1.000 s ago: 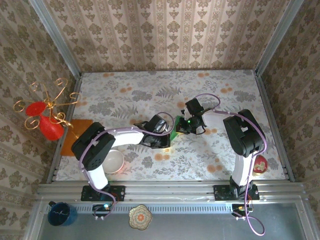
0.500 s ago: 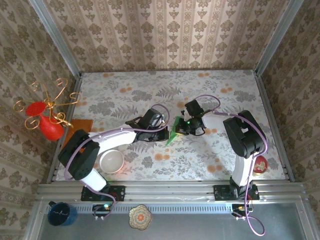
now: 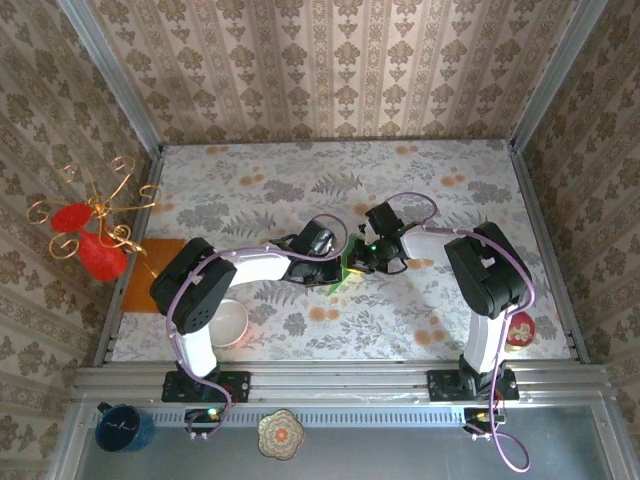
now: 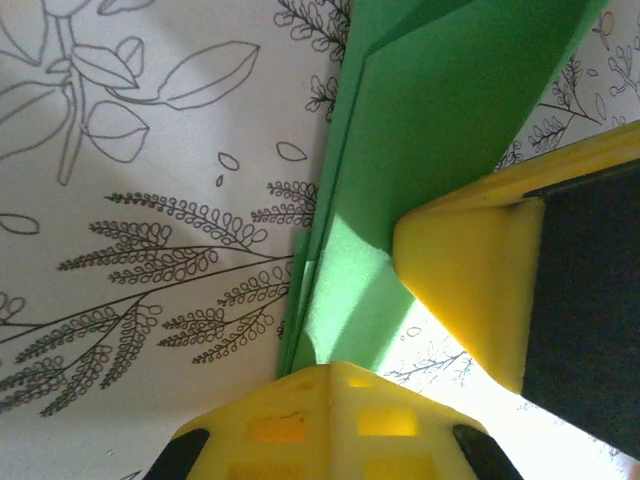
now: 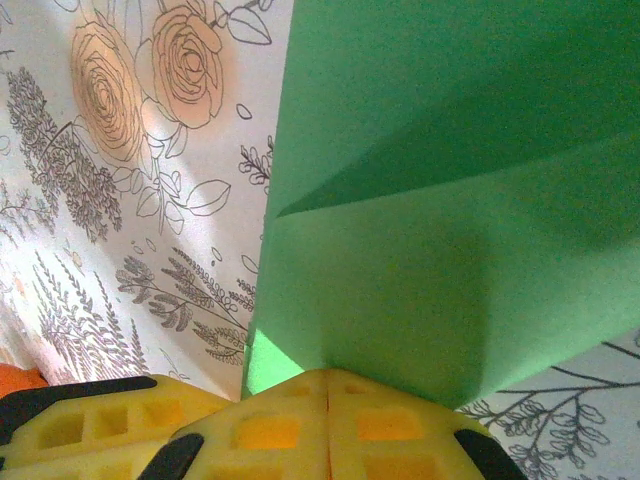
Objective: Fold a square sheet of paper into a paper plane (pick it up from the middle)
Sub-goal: Fold the wing for the fifth time at the center of the table.
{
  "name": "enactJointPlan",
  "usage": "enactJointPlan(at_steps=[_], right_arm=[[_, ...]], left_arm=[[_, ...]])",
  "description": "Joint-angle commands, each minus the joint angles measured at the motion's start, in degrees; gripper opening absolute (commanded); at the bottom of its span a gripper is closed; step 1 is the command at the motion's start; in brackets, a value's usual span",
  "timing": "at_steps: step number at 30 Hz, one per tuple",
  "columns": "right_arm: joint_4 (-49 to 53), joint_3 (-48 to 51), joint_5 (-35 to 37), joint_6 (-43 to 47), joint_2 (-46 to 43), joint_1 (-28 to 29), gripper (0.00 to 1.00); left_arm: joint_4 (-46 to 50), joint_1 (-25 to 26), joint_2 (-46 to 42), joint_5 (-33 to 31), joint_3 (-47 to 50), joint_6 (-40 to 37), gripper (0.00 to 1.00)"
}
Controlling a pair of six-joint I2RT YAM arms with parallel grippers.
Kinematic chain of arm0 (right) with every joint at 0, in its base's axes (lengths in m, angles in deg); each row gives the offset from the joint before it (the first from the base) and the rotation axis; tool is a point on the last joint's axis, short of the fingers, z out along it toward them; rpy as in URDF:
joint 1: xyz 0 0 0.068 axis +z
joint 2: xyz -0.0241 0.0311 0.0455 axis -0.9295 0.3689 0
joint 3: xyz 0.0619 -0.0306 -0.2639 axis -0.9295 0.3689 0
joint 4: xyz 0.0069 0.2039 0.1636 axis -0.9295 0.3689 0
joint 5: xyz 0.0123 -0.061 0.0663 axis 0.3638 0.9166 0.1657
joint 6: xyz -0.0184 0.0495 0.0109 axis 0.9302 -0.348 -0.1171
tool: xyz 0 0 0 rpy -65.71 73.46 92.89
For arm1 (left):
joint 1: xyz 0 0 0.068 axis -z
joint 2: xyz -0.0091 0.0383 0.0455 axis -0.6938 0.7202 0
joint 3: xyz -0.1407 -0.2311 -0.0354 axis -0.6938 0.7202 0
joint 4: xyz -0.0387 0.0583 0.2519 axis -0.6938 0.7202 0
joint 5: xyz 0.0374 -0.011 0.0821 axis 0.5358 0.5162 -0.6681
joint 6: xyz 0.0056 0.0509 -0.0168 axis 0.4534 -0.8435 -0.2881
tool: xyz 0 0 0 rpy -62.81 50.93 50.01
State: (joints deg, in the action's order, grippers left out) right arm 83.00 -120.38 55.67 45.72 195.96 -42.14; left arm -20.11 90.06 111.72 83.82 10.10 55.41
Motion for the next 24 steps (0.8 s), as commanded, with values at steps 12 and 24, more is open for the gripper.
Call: enactJointPlan(at_steps=[12, 24], right_arm=[[9.2, -8.0, 5.6, 7.6, 2.1, -3.9, 0.10], [11.5, -10.6, 7.1, 9.6, 7.2, -4.1, 0.10]], left_arm=[[5.3, 0.4, 1.5, -1.2, 0.2, 1.3, 0.00], [5.7, 0.5, 0.7, -1.1, -0.5, 0.8, 0.00]])
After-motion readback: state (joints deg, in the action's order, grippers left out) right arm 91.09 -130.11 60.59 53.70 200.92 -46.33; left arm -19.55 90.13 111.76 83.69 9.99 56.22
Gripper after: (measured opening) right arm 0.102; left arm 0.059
